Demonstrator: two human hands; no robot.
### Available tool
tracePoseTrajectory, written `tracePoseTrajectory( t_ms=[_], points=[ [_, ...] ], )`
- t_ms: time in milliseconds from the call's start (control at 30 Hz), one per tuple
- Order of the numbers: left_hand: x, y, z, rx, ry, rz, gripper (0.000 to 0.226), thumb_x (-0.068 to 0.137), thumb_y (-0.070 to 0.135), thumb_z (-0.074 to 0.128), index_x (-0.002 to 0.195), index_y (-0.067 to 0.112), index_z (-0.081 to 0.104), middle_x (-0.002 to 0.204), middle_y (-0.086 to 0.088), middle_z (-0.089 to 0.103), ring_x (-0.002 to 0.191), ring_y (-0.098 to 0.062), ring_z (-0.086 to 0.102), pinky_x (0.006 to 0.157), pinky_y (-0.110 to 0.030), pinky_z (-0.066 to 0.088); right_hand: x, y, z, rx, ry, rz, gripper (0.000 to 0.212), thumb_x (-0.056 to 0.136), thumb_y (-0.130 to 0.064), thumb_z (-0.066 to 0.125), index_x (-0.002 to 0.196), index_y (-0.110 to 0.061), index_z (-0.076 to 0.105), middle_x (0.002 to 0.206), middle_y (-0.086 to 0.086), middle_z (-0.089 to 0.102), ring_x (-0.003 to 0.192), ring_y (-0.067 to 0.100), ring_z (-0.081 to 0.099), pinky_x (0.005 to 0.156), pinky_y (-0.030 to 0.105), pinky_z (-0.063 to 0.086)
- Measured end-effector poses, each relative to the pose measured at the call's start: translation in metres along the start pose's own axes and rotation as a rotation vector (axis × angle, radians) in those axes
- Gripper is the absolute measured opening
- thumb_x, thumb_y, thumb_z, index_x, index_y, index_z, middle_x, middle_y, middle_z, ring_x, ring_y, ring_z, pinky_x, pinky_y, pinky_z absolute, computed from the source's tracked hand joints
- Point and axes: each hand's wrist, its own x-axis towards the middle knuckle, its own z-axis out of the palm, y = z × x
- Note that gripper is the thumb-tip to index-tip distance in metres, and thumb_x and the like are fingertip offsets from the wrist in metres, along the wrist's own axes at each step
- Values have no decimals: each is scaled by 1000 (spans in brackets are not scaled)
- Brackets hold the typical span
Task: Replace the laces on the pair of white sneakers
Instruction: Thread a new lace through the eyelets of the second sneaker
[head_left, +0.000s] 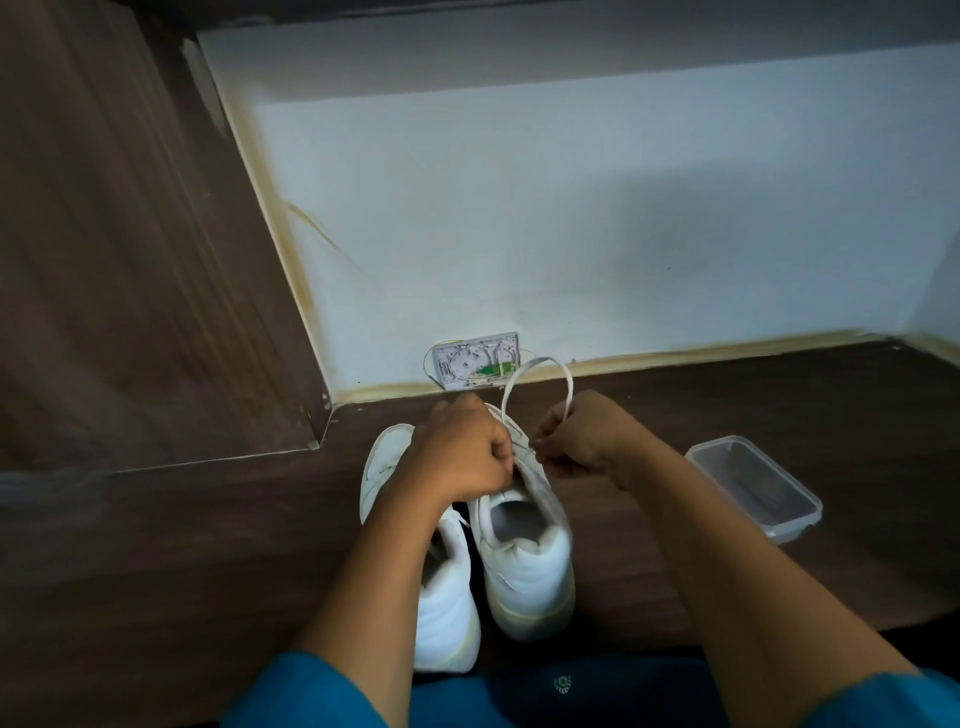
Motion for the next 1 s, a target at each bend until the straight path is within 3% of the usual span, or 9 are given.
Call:
tracePoseTrajectory(
  t_ms=[100,200,367,567,667,733,800,900,1000],
  points=[
    [3,-3,4,-43,14,9,9,61,18,78,64,26,73,81,10,54,95,-21,55,80,-37,50,3,1,2,-170,14,-70,19,87,0,60,69,-5,62,63,8,59,58,22,60,66,35,56],
    [5,-4,3,-98,6,3,7,61,15,80,63,19,75,60,12,54,78,-15,59,72,-30,50,6,2,2,-328,35,-107,10,86,-4,59,90,0,66,78,11,67,68,23,66,69,32,59],
    [4,-5,5,-139,-3,-22,7,64,14,78,63,18,74,68,3,62,76,-15,61,76,-30,52,8,4,7,-469,78,-170,13,78,-6,65,87,1,70,83,18,72,81,30,71,79,42,57],
    [6,-8,11,-150,29,-16,7,60,21,79,62,21,72,72,2,66,80,-20,62,75,-37,53,4,2,6,-355,28,-155,9,74,3,66,79,3,73,74,19,69,68,26,68,76,42,59],
    [6,-10,14,-229,21,-28,19,51,28,75,70,25,74,77,1,68,80,-18,65,75,-38,53,-4,1,-1,-222,-105,-118,15,68,14,67,83,10,69,70,17,62,61,19,60,64,32,56],
    [8,-12,17,-305,2,-35,14,54,17,81,66,14,74,82,-6,69,86,-20,66,78,-37,53,-7,2,-3,-212,-138,-119,20,63,17,69,81,9,69,67,13,63,56,14,58,55,24,52],
    [7,-11,18,-357,-7,-69,10,59,3,81,65,7,74,81,-9,68,86,-22,66,78,-33,53,-5,5,-1,-255,-77,-142,19,59,15,71,77,10,69,70,19,67,59,16,59,60,32,54],
    [5,-8,21,-228,49,-111,8,59,16,78,61,16,71,74,-7,66,78,-26,63,71,-34,53,1,6,2,-300,-28,-170,21,57,9,73,77,6,71,82,24,70,66,20,59,72,43,56],
    [4,-3,23,26,117,-136,6,67,25,73,73,25,73,83,-3,66,88,-25,59,70,-29,46,1,5,4,-371,-17,-201,22,55,0,79,76,1,72,77,18,69,66,19,59,66,36,53]
  ],
)
